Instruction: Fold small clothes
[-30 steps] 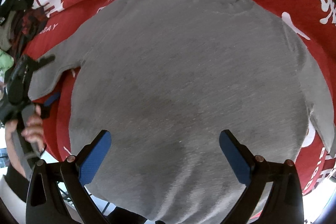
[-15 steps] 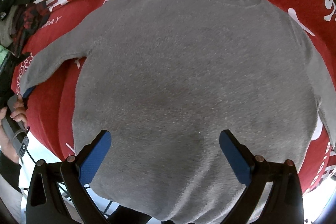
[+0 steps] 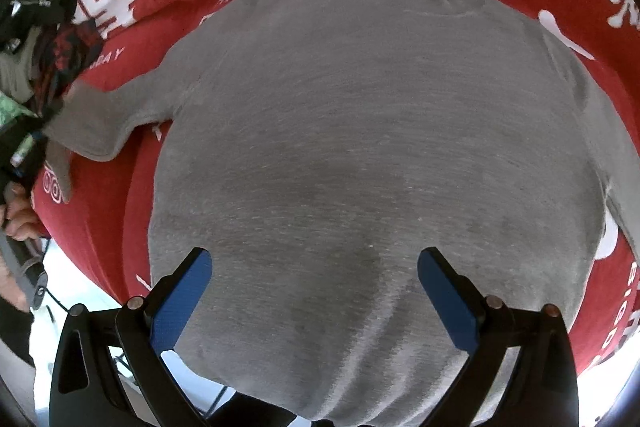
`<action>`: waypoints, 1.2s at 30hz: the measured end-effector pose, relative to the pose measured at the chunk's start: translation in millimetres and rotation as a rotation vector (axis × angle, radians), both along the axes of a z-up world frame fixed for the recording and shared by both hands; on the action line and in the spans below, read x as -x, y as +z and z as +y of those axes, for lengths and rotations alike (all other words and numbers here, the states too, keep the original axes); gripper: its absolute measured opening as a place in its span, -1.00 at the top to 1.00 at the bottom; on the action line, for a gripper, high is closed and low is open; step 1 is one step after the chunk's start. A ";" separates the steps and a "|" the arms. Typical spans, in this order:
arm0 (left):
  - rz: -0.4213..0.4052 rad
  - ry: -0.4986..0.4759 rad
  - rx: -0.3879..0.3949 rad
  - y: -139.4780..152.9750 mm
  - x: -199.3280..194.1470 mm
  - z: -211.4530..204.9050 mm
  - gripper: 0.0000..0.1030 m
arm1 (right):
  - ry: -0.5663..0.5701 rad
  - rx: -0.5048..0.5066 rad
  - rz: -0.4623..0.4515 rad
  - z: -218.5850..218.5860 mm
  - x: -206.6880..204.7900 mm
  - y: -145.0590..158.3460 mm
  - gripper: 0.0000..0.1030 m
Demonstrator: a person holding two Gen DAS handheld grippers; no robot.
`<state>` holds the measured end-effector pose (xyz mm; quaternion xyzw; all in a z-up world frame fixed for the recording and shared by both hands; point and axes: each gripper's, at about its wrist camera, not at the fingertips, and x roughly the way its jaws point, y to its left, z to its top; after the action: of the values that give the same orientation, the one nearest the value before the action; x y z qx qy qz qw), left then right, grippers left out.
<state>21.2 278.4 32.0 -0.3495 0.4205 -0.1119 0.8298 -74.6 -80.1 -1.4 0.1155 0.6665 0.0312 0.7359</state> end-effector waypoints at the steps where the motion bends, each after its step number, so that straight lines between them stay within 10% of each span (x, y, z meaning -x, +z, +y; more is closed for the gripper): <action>1: -0.020 -0.046 0.004 8.5 -6.8 -19.6 0.87 | -0.015 -0.006 -0.004 -5.1 0.9 1.5 -0.99; 10: -0.028 -0.490 -0.023 14.8 -37.0 -249.2 0.87 | -0.184 0.000 -0.018 -83.8 15.5 6.1 -0.99; 16: 0.146 -0.636 -0.267 -50.3 -23.1 -338.2 0.86 | -0.293 0.020 0.025 -143.6 30.3 -12.8 -0.99; 17: 0.164 -0.645 -0.309 -56.5 -20.6 -343.1 0.81 | -0.307 0.021 0.030 -152.8 32.7 -16.0 -0.99; 18: 0.185 -0.654 -0.364 -62.0 -17.2 -348.2 0.36 | -0.322 0.022 0.037 -161.3 35.1 -19.2 -0.99; 19: 0.200 -0.644 -0.417 -64.0 -13.6 -350.7 -0.34 | -0.336 0.021 0.043 -168.5 37.2 -22.1 -0.99; 21: 0.178 -0.615 -0.468 -62.5 -4.7 -333.4 -0.60 | -0.357 0.016 0.054 -181.1 39.2 -26.8 -0.99; 30: 0.130 -0.518 -0.533 -2.7 -1.3 -237.7 -0.60 | -0.197 0.106 -0.079 -168.4 1.5 8.4 -0.99; 36: 0.337 -0.351 -0.525 -42.1 -53.2 -144.6 -0.60 | 0.112 0.159 -0.261 -95.5 -53.3 33.0 -0.99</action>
<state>74.4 133.7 -10.2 -0.0603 0.6195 -0.0817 0.7784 -21.3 -175.6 31.6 0.0144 0.5711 0.0342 0.8200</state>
